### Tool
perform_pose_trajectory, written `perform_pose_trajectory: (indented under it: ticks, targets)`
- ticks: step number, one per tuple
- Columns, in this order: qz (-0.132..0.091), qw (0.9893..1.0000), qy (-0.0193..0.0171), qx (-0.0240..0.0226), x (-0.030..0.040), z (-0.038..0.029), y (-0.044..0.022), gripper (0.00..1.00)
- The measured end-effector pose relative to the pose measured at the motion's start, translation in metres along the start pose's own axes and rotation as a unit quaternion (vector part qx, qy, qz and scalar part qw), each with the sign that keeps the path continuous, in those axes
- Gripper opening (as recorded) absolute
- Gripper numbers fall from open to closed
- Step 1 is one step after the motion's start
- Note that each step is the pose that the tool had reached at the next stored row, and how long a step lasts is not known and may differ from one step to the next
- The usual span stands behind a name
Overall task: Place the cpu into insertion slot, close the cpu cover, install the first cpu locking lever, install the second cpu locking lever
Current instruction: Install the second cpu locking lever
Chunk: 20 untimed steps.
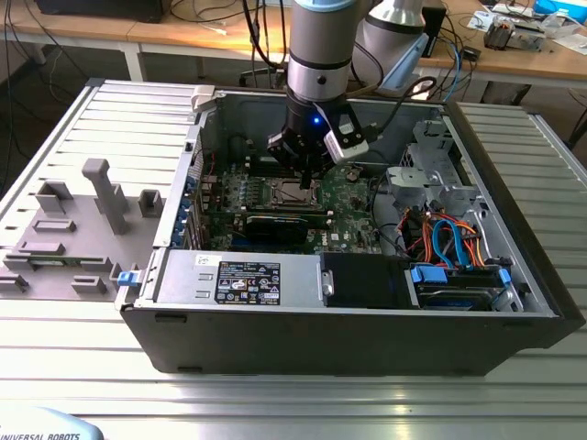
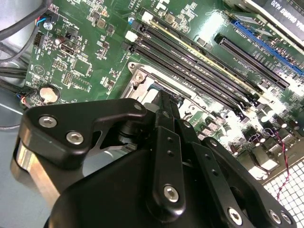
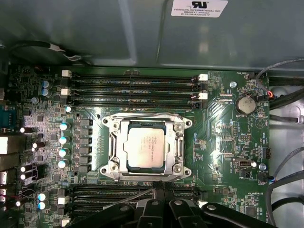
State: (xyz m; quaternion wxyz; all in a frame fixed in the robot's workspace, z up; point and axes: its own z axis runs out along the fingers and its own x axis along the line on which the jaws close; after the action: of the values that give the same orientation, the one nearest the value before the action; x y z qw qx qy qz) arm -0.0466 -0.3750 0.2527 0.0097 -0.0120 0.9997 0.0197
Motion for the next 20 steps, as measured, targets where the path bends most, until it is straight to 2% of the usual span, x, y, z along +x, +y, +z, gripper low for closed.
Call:
perform_pose_trajectory:
  ticks: [8,10,11,14,17,20]
  targets:
    - [0.0,1.0,0.0,0.0,0.0,-0.0001,-0.0009,0.11]
    - [0.0,1.0,0.0,-0.0006,0.0001,-0.0001,-0.0047,0.11]
    - [0.0,1.0,-0.0002,-0.0072,0.0002,0.0,-0.0069,0.11]
    - [0.002,0.9999,-0.0001,-0.016,0.0003,0.0006,-0.0092,0.11]
    - [0.002,0.9998,0.0021,-0.0175,0.001,0.0025,-0.0114,0.11]
    - [0.002,0.9998,0.0047,-0.0175,0.0049,0.0056,-0.0132,0.11]
